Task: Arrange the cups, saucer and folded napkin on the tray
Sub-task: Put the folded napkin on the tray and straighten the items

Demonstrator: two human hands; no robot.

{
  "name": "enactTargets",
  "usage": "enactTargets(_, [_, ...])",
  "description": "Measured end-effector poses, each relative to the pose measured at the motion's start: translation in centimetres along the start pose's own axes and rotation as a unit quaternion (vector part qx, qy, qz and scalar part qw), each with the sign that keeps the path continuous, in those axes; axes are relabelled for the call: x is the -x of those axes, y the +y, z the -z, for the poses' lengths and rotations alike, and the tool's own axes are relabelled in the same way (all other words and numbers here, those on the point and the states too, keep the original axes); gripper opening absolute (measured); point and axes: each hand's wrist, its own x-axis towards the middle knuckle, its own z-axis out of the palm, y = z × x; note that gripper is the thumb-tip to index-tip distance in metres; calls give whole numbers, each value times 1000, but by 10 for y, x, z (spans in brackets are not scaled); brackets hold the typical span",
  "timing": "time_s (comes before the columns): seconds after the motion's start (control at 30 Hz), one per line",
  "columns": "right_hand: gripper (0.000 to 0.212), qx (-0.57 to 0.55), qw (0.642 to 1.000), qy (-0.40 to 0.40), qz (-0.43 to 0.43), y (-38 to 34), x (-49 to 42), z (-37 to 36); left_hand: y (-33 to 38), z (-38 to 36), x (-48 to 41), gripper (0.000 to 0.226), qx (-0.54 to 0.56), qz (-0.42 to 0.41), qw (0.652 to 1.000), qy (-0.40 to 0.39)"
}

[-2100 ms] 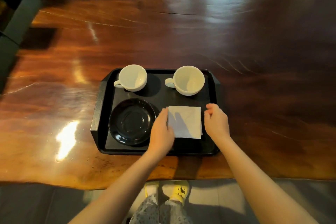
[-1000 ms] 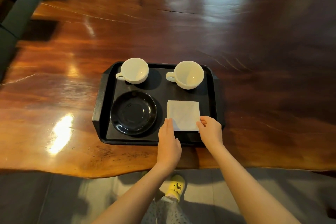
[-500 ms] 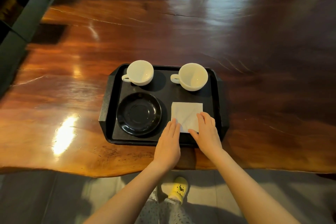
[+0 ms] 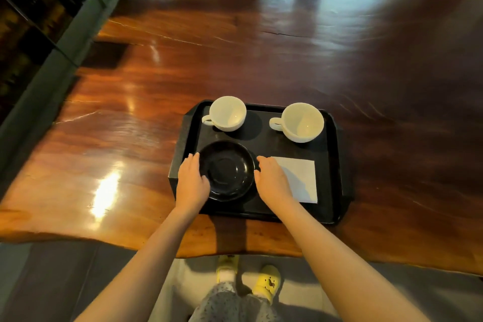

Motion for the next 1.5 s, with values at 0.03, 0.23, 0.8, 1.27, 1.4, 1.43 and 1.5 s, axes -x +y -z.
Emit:
enactTargets(0.03, [46, 20, 1000, -7, -10, -5, -3, -5, -2, 1, -4, 61, -4, 2, 1000, -18])
enactTargets(0.23, [46, 12, 999, 1, -49, -8, -6, -18, -5, -3, -5, 63, 25, 14, 999, -26])
enactTargets(0.8, [87, -174, 984, -31, -15, -30, -98, 29, 45, 36, -96, 70, 102, -7, 993, -67])
enactTargets(1.27, [85, -249, 968, -1, -32, -24, -108, 16, 60, 21, -105, 51, 70, -83, 991, -75])
enactTargets(1.4, [85, -204, 976, -36, -61, -21, -98, 38, 60, 30, -111, 59, 27, -63, 993, -94])
enactTargets(1.43, [82, -176, 981, -52, -64, -21, -93, 47, 63, 36, -111, 58, 1, -62, 994, -94])
enactTargets(1.5, [72, -132, 985, -86, -68, -21, -83, 68, 72, 50, -114, 55, -46, -78, 992, -82])
